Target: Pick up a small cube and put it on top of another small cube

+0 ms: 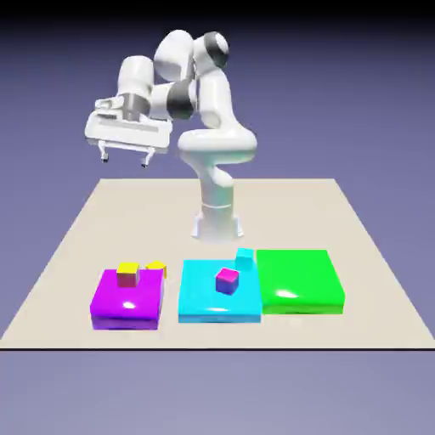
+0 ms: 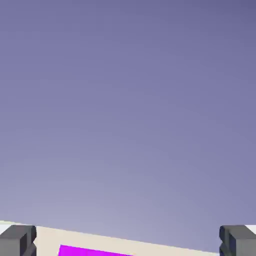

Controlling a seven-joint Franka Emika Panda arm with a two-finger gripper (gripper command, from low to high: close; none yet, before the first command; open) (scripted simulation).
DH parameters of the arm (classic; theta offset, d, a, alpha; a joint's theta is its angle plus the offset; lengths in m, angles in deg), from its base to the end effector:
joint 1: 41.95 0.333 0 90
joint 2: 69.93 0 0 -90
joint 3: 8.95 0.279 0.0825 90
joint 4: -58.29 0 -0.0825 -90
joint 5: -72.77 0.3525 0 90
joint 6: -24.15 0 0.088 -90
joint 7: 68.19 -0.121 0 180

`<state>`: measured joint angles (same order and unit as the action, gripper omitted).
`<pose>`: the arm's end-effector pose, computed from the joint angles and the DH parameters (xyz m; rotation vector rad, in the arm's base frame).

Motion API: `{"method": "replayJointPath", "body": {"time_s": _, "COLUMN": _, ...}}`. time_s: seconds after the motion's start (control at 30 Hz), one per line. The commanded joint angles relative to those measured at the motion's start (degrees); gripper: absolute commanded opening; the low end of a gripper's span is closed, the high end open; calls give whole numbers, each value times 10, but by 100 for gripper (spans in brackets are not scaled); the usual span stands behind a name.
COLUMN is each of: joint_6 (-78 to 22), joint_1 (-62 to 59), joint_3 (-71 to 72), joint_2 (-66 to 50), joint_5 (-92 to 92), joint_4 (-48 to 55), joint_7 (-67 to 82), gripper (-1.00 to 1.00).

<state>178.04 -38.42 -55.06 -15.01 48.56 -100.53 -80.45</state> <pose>0.2855 -0.2364 0.4591 -2.6075 0.8261 -1.1168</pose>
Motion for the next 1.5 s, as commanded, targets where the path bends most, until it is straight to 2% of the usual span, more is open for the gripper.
{"method": "replayJointPath", "body": {"time_s": 0.0, "joint_6": -9, "joint_1": 1, "joint_3": -21, "joint_2": 10, "joint_5": -11, "joint_4": 1, "joint_7": 14, "gripper": 0}}
{"method": "replayJointPath", "body": {"time_s": 1.13, "joint_6": -316, "joint_1": 45, "joint_3": -725, "joint_2": 350, "joint_5": -381, "joint_4": 34, "joint_7": 475, "gripper": 0}}
{"method": "replayJointPath", "body": {"time_s": 1.33, "joint_6": -249, "joint_1": 111, "joint_3": -823, "joint_2": 381, "joint_5": -483, "joint_4": 58, "joint_7": 445, "gripper": 0}}
{"method": "replayJointPath", "body": {"time_s": 1.37, "joint_6": -249, "joint_1": 111, "joint_3": -823, "joint_2": 381, "joint_5": -483, "joint_4": 58, "joint_7": 445, "gripper": -100}}
{"method": "replayJointPath", "body": {"time_s": 1.47, "joint_6": -277, "joint_1": 83, "joint_3": -781, "joint_2": 368, "joint_5": -440, "joint_4": 48, "joint_7": 458, "gripper": -100}}
